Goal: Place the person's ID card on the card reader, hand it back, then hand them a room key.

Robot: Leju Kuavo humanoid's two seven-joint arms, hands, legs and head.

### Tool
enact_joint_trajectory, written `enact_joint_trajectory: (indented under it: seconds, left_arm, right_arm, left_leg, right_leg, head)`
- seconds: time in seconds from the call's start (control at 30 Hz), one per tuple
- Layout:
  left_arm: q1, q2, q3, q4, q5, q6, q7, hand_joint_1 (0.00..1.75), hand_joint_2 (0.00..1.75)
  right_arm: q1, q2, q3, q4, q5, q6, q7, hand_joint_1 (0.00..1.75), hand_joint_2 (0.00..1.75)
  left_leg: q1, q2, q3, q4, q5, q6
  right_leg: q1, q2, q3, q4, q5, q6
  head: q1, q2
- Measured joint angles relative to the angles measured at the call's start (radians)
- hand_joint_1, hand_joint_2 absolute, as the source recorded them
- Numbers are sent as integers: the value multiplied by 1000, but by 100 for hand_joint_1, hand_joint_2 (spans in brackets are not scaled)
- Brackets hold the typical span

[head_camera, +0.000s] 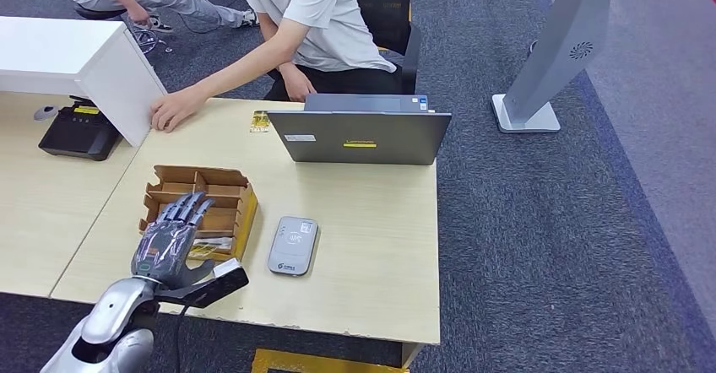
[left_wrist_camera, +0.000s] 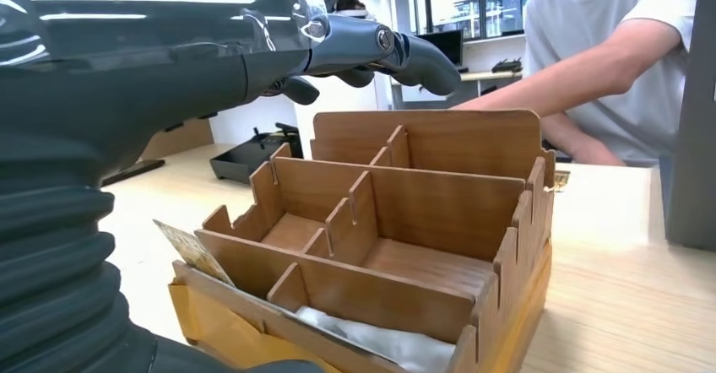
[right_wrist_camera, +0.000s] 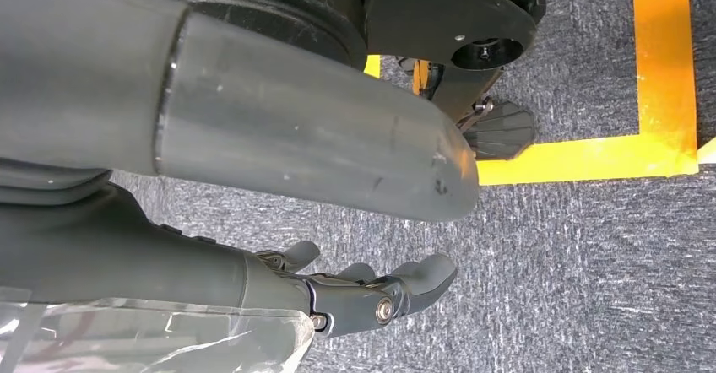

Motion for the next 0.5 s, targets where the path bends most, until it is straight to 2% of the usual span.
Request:
enact_joint_trajectory:
  seconds: [0.5]
  left_arm:
    - [-2,-16,21,13,-56,4,38,0,175]
  right_arm:
    - [0,0,11,0,-9,0,3,0,0]
  left_leg:
    - [0,0,0,0,0,0]
  right_leg:
    - [0,0,0,0,0,0]
  head:
    - [0,0]
